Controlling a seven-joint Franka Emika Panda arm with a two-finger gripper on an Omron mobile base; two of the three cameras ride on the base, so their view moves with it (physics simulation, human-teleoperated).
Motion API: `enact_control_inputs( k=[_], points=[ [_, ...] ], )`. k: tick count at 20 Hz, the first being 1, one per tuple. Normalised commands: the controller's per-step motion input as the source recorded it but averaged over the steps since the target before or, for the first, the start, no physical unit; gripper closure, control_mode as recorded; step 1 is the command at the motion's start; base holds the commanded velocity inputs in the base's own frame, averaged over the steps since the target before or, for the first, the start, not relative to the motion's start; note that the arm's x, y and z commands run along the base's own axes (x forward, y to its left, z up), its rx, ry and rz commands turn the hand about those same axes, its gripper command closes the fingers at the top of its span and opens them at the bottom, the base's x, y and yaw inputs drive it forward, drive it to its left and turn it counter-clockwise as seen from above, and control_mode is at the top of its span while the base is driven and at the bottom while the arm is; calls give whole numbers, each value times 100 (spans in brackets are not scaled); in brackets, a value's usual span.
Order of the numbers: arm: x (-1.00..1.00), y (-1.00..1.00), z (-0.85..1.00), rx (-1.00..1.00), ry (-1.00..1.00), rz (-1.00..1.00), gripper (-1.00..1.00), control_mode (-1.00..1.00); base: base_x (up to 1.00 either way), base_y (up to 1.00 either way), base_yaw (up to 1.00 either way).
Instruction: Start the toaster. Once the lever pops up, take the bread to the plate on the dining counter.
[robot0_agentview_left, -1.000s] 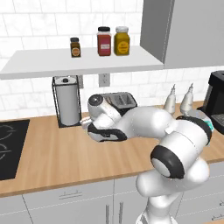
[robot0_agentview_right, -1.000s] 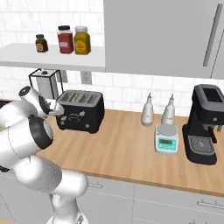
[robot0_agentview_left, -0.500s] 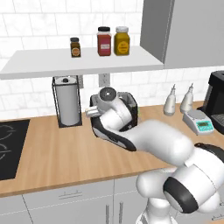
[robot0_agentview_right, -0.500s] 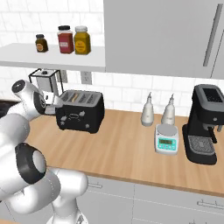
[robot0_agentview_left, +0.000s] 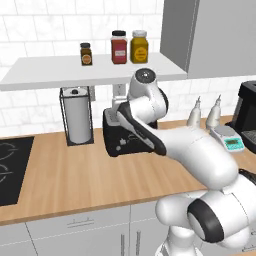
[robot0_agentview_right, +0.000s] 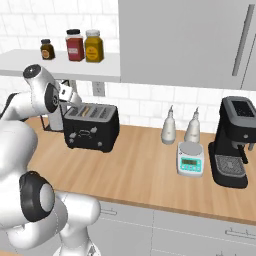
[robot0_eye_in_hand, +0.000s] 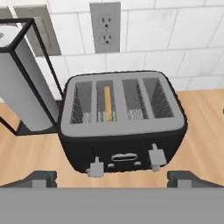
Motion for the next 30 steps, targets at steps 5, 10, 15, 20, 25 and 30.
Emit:
enact_control_inputs(
  k=[5,10,15,20,25,30],
  points=[
    [-11,-18,9,0,0,-4,-100,-100,0,0,0],
    [-24,-12,0,0,-4,-2,-100,-100,0,0,0],
    [-31,-7,0,0,-6,0,-100,-100,0,0,0],
    [-7,0,0,0,-2,0,-100,-100,0,0,0],
    [0,0,0,0,0,0,-100,-100,0,0,0],
    [0,0,0,0,0,0,-100,-100,0,0,0]
  ],
)
